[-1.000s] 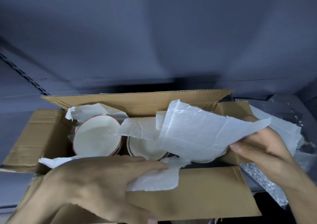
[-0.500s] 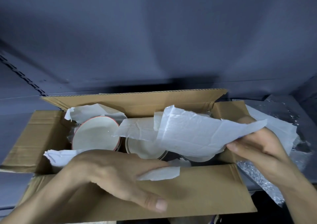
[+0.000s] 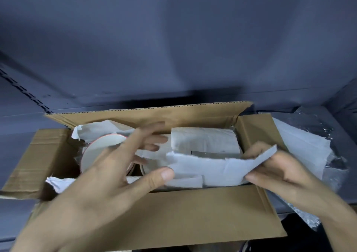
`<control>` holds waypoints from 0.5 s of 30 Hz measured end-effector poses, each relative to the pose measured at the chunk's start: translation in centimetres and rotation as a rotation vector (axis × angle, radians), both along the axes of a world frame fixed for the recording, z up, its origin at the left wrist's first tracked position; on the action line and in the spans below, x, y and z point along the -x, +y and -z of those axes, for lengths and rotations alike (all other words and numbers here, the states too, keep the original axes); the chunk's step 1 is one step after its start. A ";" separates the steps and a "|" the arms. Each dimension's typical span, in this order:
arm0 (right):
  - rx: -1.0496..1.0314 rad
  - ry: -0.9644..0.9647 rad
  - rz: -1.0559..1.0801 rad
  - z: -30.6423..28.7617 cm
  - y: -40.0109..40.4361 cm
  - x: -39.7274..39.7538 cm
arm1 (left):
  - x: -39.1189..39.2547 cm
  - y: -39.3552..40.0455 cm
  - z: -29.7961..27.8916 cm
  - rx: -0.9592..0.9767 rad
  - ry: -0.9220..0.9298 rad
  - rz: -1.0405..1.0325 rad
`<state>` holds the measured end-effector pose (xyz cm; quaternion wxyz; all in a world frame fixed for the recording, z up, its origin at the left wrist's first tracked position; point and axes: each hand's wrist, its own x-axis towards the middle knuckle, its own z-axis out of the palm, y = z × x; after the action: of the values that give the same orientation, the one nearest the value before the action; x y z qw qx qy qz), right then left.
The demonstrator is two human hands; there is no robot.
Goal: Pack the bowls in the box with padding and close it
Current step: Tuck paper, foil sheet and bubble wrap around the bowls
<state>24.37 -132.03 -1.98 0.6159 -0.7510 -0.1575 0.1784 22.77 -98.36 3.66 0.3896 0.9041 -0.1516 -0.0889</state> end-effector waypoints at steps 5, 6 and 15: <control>0.199 -0.080 -0.113 -0.6 0.1 0.1 | 0.6 -2.2 1.4 -0.021 -0.167 0.075; 0.205 -0.131 -0.110 -0.8 0.0 0.3 | 0.6 -2.5 1.4 -0.046 -0.183 0.109; 0.199 -0.504 0.138 -2.4 -0.2 1.2 | 1.5 -3.7 2.4 -0.031 -0.160 0.129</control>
<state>23.13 -132.20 0.42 0.4912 -0.8374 -0.2360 -0.0419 21.29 -102.08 1.29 0.3555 0.9026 -0.2388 -0.0440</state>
